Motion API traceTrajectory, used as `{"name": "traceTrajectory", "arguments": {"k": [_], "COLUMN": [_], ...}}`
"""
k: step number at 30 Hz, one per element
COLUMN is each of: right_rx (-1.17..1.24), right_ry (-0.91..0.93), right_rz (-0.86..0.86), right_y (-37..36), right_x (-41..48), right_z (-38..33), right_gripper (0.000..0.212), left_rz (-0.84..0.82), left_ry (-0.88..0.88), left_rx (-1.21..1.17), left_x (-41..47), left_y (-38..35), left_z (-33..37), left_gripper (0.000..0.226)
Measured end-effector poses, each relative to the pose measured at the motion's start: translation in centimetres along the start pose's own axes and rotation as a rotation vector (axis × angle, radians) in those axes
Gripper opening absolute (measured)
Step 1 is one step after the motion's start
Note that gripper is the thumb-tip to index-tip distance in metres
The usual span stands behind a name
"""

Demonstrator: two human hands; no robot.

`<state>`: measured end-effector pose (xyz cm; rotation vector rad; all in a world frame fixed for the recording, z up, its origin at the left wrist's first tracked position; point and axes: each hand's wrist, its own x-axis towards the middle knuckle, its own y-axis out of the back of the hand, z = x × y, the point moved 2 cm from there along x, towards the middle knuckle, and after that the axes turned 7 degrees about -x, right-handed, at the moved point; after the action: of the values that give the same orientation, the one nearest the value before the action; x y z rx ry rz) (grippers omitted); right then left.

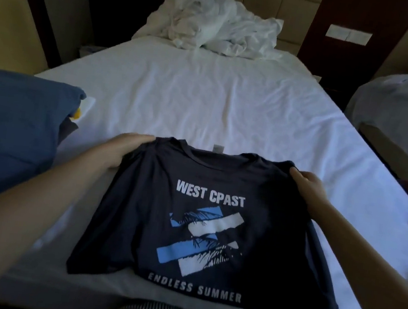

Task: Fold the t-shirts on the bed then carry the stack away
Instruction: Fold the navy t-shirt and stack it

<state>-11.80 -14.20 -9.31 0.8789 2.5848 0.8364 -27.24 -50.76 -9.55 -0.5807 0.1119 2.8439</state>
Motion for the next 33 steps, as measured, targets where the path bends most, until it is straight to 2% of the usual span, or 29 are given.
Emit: {"name": "traceTrajectory", "arguments": {"k": [1,2,5,6,9,11,14,17,19,21,24,25,28,30,32,33], "right_rx": [0.053,0.1,0.111,0.094,-0.066,-0.198,-0.311,-0.319,-0.341,-0.37,-0.433,-0.461,-0.442,-0.297,0.068,0.246], "right_ry": [0.009,0.015,0.122,0.179,0.27,0.327,0.395,0.33,0.257,0.199,0.07,0.017,-0.014,0.016,-0.07,-0.104], "right_rz": [-0.016,-0.027,0.0,0.046,0.179,0.238,0.302,0.271,0.221,0.18,0.049,0.024,-0.052,-0.104,-0.165,-0.134], "right_y": [0.3,0.6,1.6,1.9,2.6,3.0,3.5,3.4,3.5,4.1,5.9,6.7,7.8,6.9,5.6,5.2], "right_x": [-1.0,-2.2,-7.0,-8.8,-13.9,-16.9,-19.8,-20.8,-20.8,-20.8,-21.1,-21.3,-22.0,-22.7,-23.3,-23.1], "right_z": [0.1,0.1,1.0,1.5,3.9,5.9,8.1,9.3,9.7,9.5,8.7,8.7,9.0,8.5,7.9,7.6], "right_gripper": [0.031,0.027,0.035,0.031,0.008,0.027,0.032,0.037,0.041,0.039,0.042,0.04,0.035,0.029,0.023,0.021], "left_rz": [-0.044,-0.022,0.183,0.248,0.349,0.344,0.337,0.245,0.16,0.126,0.136,0.129,0.097,0.079,0.076,0.098], "left_ry": [-0.029,-0.084,-0.252,-0.308,-0.394,-0.409,-0.438,-0.406,-0.405,-0.377,-0.206,-0.15,-0.04,-0.03,-0.059,-0.076], "left_rx": [-0.058,-0.099,-0.119,-0.065,0.001,0.084,0.291,0.392,0.454,0.267,-0.297,-0.408,-0.514,-0.541,-0.572,-0.582], "left_x": [-0.8,-1.6,-4.9,-6.6,-12.6,-16.3,-18.9,-19.9,-19.9,-20.3,-21.0,-21.0,-21.5,-22.3,-22.6,-22.5], "left_y": [0.2,0.6,2.4,2.8,3.2,3.1,3.1,2.9,2.7,2.7,4.5,5.3,6.6,5.8,4.4,4.0], "left_z": [-0.3,-0.7,-3.2,-4.2,-7.3,-9.3,-11.8,-12.1,-12.1,-11.6,-10.1,-9.9,-10.9,-11.5,-11.2,-10.8], "left_gripper": [0.02,0.018,0.046,0.049,0.028,0.008,0.017,0.034,0.035,0.033,0.035,0.034,0.026,0.018,0.019,0.024]}}
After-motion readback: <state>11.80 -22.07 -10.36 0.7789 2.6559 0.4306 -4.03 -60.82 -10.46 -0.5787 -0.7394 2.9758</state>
